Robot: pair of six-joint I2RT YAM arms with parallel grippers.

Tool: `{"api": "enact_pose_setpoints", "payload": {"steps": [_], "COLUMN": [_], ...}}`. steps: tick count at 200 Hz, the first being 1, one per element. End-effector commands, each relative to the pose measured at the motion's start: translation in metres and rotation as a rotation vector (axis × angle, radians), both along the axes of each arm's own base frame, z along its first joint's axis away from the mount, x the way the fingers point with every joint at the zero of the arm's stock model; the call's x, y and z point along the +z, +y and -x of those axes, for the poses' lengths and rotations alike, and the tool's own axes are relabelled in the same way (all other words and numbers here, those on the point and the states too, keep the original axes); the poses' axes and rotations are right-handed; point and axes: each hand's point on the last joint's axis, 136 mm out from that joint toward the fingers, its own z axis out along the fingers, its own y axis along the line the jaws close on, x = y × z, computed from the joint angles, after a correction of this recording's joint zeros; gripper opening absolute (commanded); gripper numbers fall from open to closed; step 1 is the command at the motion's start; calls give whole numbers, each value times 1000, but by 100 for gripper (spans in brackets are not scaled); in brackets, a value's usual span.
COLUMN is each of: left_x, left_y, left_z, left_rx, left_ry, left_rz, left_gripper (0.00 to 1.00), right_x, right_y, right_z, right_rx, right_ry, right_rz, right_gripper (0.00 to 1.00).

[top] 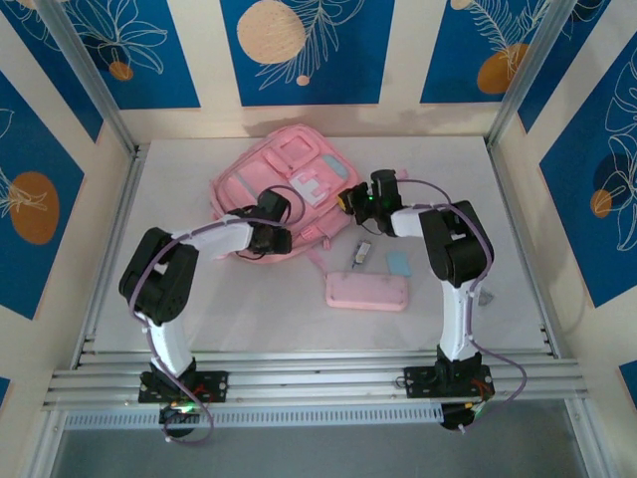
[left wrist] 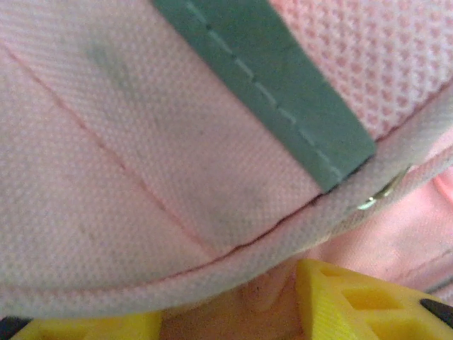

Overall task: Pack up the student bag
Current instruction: Unzip the student bag at the top-center of the table.

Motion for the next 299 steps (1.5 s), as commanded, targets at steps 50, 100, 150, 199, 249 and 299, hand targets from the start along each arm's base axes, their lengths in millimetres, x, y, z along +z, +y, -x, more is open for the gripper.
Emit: {"api": "enact_pose_setpoints", "payload": {"steps": [50,100,150,199,249,299], "left_x": [-21,3,22,8,41,69], "left_y": [-35,-33,25,90,51,4], "left_z": [-35,-21,-6,-4,-5,5], "left_rx": [24,-37,-99,-25,-52,-144], "left_ry": [-76,-88,-29,53,-7,-84], "left_rz": [58,103,13,-47,107,105], "left_gripper": [18,0,0,0,3,34], "right_x": [-13,-21,-15,-13,-4,-5], "right_y": [33,8,-18,-30,-23,-8], "right_z": [31,19,-4,-15,-17,-11], "right_rx": [42,7,16,46,71,88], "right_ry": [125,124,73,54,32,35], "right_rz": [-87,-52,19,31,21,-23], "right_gripper": [0,0,0,0,0,0]}}
